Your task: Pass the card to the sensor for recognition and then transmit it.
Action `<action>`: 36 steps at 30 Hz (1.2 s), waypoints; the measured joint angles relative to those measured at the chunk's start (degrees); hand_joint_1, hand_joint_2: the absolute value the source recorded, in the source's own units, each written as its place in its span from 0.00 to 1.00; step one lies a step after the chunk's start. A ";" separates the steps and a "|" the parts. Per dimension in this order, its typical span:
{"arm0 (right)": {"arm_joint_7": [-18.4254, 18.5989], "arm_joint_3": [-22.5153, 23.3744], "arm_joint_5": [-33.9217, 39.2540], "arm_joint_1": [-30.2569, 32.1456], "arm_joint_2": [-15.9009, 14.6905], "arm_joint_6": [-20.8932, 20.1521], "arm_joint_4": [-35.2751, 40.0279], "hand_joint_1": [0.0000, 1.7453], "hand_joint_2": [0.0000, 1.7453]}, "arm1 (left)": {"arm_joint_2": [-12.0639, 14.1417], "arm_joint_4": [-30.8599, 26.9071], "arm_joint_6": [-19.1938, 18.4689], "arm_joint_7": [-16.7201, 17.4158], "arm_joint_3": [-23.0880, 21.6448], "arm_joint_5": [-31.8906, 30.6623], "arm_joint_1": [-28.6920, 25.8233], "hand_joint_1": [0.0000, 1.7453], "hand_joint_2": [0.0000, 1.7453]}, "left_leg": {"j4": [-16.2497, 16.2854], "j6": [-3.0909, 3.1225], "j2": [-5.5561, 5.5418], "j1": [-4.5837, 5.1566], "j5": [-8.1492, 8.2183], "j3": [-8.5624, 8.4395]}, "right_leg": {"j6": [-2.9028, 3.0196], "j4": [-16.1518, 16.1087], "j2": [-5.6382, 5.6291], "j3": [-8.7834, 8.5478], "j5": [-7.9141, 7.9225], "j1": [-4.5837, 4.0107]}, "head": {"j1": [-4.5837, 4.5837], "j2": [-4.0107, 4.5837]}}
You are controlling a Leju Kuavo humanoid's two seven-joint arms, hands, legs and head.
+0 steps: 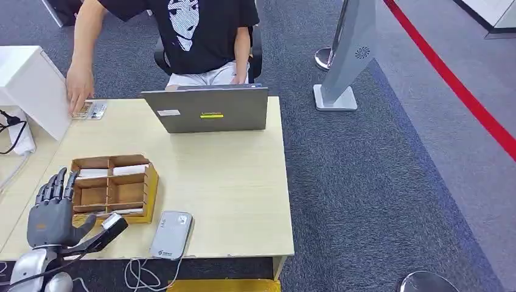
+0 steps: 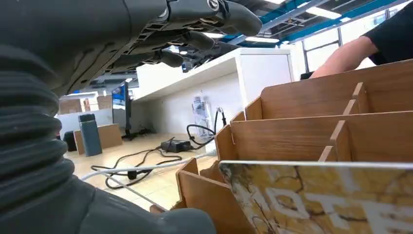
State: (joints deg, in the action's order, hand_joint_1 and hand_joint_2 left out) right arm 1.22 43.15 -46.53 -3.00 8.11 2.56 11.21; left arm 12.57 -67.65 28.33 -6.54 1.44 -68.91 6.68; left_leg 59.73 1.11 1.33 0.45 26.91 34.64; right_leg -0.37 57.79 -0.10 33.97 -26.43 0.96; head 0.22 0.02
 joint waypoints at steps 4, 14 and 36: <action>0.00 0.09 0.59 0.01 0.00 0.20 0.00 0.00 1.00 | -0.11 -2.56 0.04 0.02 -0.22 0.00 -1.95 0.00 1.00 | 0.00 0.00 0.02 0.00 0.00 -0.01 | 0.00 0.00 -0.03 0.01 0.00 0.00 | 0.00 0.00; 0.00 1.55 1.81 0.08 0.00 0.94 0.00 0.00 1.00 | -2.38 -18.39 0.50 -0.11 -6.84 -3.35 -12.33 0.00 1.00 | 0.00 0.04 0.00 0.04 0.07 0.02 | -0.07 -0.04 -0.01 0.01 -0.05 0.06 | -0.02 0.00; -0.13 2.97 -0.44 0.02 0.00 0.15 0.02 0.00 1.00 | 2.12 -17.25 -20.79 1.38 -8.68 9.84 -10.20 0.00 1.00 | -0.01 0.04 -0.02 0.01 0.03 0.00 | -0.06 0.00 0.03 -0.02 -0.04 0.02 | 0.00 0.00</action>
State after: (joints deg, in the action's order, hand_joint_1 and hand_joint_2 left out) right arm 1.09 46.12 -46.97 -2.98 8.11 2.71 11.23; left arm 14.69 -84.89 7.54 -5.16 -7.24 -59.08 -3.52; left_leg 59.72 1.15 1.31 0.45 26.94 34.64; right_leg -0.42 57.79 -0.08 33.95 -26.47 0.99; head 0.22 0.02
